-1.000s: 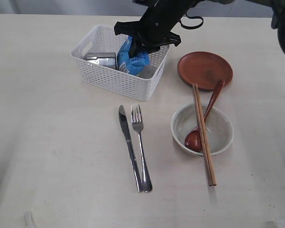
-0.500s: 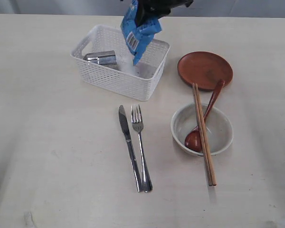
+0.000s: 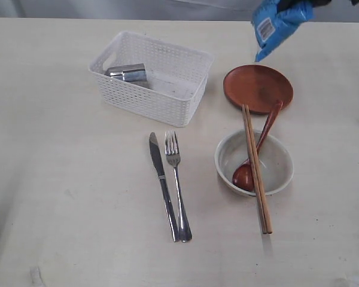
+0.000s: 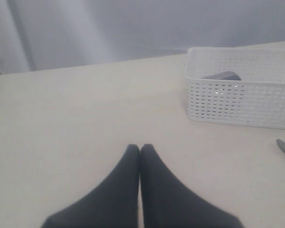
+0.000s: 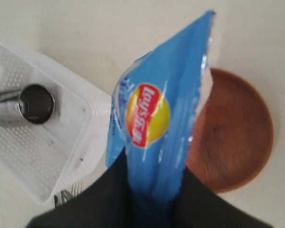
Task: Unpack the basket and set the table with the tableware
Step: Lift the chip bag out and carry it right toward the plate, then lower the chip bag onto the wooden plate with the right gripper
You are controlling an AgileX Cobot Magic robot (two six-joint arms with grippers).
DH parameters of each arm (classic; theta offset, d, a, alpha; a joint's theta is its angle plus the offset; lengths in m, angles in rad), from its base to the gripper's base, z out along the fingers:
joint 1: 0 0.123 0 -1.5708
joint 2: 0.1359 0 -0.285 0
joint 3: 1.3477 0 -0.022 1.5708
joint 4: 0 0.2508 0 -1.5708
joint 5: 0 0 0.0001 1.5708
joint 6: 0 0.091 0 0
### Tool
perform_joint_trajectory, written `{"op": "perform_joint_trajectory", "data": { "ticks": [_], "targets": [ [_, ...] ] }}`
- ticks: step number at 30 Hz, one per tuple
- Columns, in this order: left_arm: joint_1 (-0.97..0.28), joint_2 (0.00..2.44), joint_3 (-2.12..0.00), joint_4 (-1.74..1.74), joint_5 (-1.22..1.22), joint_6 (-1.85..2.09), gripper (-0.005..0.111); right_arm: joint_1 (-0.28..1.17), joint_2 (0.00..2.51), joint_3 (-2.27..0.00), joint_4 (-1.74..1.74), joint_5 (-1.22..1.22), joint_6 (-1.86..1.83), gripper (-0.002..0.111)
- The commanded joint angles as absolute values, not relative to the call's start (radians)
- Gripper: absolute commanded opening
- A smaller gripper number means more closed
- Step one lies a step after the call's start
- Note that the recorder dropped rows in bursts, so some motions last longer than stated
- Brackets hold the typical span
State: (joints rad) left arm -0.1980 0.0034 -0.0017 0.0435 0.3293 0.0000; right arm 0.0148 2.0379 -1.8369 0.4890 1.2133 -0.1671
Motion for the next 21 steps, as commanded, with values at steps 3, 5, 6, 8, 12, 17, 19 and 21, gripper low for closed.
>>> {"op": "perform_joint_trajectory", "data": {
  "ticks": [3,5,6,8,12,17,19,21],
  "targets": [
    [-0.196,0.000,0.000,0.048,0.326,0.000,0.000,0.003,1.968,-1.586,0.557,1.131,-0.274,0.000],
    [-0.196,0.000,0.000,0.048,0.326,0.000,0.000,0.003,1.965,-1.527,0.604,1.096,-0.303,0.000],
    [-0.196,0.000,0.000,0.048,0.326,0.000,0.000,0.003,1.968,-1.492,0.623,1.078,-0.320,0.000],
    [-0.196,0.000,0.000,0.048,0.326,0.000,0.000,0.003,1.972,-1.445,0.636,1.043,-0.336,0.000],
    [-0.196,0.000,0.000,0.048,0.326,0.000,0.000,0.003,1.972,-1.405,0.636,0.943,-0.370,0.000],
    [-0.196,0.000,0.000,0.048,0.326,0.000,0.000,0.003,1.972,-1.405,0.692,0.903,-0.380,0.000],
    [-0.196,0.000,0.000,0.048,0.326,0.000,0.000,0.003,1.972,-1.405,0.732,0.913,-0.419,0.000],
    [-0.196,0.000,0.000,0.048,0.326,0.000,0.000,0.003,1.972,-1.405,0.743,0.917,-0.443,0.000]
  ]
}}
